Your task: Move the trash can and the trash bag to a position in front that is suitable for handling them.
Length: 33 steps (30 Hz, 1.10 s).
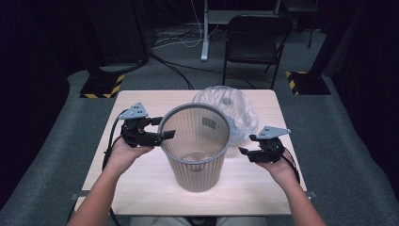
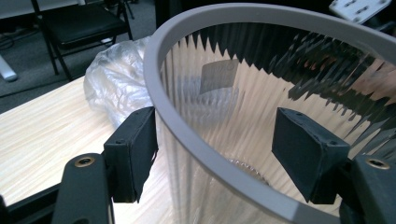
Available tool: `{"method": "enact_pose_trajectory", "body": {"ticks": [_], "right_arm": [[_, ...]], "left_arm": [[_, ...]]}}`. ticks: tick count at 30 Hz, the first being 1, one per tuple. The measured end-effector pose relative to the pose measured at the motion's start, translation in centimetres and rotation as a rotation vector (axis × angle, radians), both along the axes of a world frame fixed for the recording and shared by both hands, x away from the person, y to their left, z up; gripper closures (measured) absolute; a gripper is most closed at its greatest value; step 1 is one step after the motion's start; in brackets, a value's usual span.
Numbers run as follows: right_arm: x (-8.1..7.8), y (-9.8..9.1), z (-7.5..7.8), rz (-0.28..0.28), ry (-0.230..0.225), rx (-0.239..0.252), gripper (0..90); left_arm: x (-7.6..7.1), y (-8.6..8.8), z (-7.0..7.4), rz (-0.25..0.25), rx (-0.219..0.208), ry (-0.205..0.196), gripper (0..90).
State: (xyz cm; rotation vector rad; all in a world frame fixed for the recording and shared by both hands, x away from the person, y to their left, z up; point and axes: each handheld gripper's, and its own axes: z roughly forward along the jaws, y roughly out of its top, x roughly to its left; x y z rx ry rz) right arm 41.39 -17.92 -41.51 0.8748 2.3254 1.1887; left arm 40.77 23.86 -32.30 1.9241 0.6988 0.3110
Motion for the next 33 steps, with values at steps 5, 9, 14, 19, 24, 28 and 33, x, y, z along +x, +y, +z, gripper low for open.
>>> {"method": "enact_pose_trajectory", "body": {"ticks": [5, 9, 14, 19, 24, 28, 33], "right_arm": [[1.0, 0.0, -0.9, -0.011, 0.028, -0.012, 32.1], [1.5, 0.3, -1.3, -0.009, 0.028, -0.026, 32.1], [2.7, 1.2, -2.1, -0.017, 0.041, -0.05, 32.5], [3.8, 2.4, -3.0, -0.004, 0.038, -0.065, 32.9], [4.9, 3.1, -3.6, -0.018, 0.019, -0.073, 33.7], [5.7, 3.0, -4.1, -0.046, 0.019, -0.073, 34.9], [6.4, 3.0, -4.9, -0.031, 0.063, -0.091, 48.7]], "left_arm": [[-0.3, 0.2, 0.1, 0.001, -0.002, -0.007, 31.9], [-0.5, 0.6, 0.1, 0.006, -0.004, -0.009, 32.9], [-1.2, 1.7, 0.2, 0.024, 0.003, -0.014, 32.9], [-1.9, 3.2, 0.1, 0.034, -0.006, -0.025, 32.5], [-2.6, 4.2, 0.0, 0.044, -0.007, -0.033, 32.5], [-3.1, 5.0, 0.0, 0.052, -0.009, -0.038, 32.5], [-3.8, 6.0, -0.1, 0.056, -0.014, -0.038, 32.6]]}}
